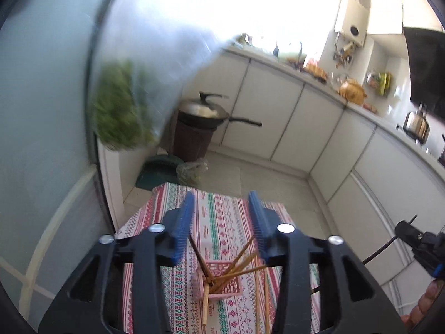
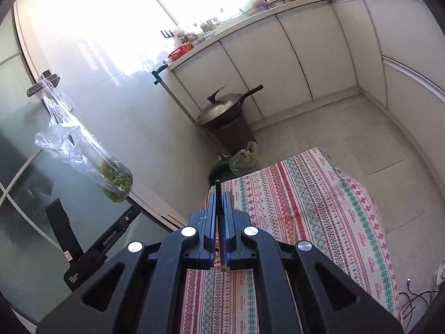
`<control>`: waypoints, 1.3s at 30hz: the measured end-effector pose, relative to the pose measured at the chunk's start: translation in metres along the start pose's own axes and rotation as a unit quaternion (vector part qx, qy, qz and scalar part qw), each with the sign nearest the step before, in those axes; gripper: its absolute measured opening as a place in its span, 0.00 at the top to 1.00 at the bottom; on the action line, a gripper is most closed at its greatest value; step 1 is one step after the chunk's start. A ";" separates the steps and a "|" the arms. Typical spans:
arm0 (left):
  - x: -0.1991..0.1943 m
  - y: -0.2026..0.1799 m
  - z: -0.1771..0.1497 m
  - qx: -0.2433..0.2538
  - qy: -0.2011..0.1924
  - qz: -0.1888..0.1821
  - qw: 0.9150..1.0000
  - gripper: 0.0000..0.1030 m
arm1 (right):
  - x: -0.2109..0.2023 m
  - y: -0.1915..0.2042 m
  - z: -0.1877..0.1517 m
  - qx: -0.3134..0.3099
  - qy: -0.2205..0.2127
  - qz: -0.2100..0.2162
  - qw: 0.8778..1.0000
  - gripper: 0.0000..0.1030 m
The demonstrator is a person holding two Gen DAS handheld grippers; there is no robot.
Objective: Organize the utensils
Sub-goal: 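Insert both held chopsticks into the pink holder and open both tools, then lift both open tools away from the pink holder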
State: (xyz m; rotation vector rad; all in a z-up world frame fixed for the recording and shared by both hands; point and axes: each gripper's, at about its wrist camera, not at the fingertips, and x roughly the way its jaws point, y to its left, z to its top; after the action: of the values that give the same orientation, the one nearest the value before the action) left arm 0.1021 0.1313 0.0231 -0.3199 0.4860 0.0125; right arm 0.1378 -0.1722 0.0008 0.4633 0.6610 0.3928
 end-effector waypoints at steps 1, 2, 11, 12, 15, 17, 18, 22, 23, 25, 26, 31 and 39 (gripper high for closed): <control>-0.011 0.005 0.002 -0.010 -0.016 0.001 1.000 0.41 | 0.001 0.004 0.001 -0.001 -0.002 0.003 1.000 0.96; -0.017 0.007 0.003 -0.016 -0.026 0.001 1.000 0.36 | 0.002 0.009 0.002 -0.004 -0.005 0.004 1.000 0.96; -0.026 0.013 0.008 -0.010 -0.033 0.010 0.999 0.36 | 0.051 0.053 -0.005 -0.057 -0.019 -0.035 0.998 0.96; -0.025 0.014 0.008 -0.010 -0.030 0.010 0.999 0.36 | 0.060 0.057 -0.007 -0.062 -0.017 -0.041 0.997 0.96; -0.017 0.015 0.004 -0.005 -0.018 0.013 1.000 0.36 | 0.089 0.059 -0.016 -0.073 -0.006 -0.061 0.995 0.96; -0.013 0.015 0.002 -0.002 -0.011 0.017 1.000 0.36 | 0.110 0.056 -0.023 -0.074 0.007 -0.073 0.995 0.95; -0.012 0.015 0.000 -0.001 -0.007 0.017 1.000 0.36 | 0.118 0.054 -0.026 -0.075 0.009 -0.075 0.994 0.95; -0.016 0.014 0.001 0.004 -0.010 0.016 1.000 0.36 | 0.119 0.057 -0.029 -0.077 -0.012 -0.054 0.995 0.89; -0.020 0.012 0.002 0.006 -0.016 0.017 1.000 0.36 | 0.113 0.060 -0.027 -0.081 -0.022 -0.052 0.995 0.81; -0.029 0.007 0.003 0.012 -0.029 0.020 0.999 0.35 | 0.093 0.068 -0.024 -0.095 -0.053 -0.063 0.992 0.72; -0.033 0.004 0.003 0.014 -0.034 0.021 0.999 0.32 | 0.085 0.072 -0.023 -0.100 -0.064 -0.069 0.991 0.71; -0.049 -0.013 0.000 0.033 -0.059 0.032 0.997 0.23 | 0.050 0.082 -0.025 -0.130 -0.103 -0.105 0.981 0.62; -0.053 -0.036 -0.011 0.060 -0.057 0.037 0.996 0.15 | 0.019 0.072 -0.028 -0.143 -0.121 -0.145 0.972 0.44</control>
State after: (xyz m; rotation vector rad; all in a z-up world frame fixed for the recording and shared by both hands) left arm 0.0535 0.0974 0.0491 -0.1826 0.3828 0.0727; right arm 0.1189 -0.0954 0.0102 0.1322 0.4165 0.1469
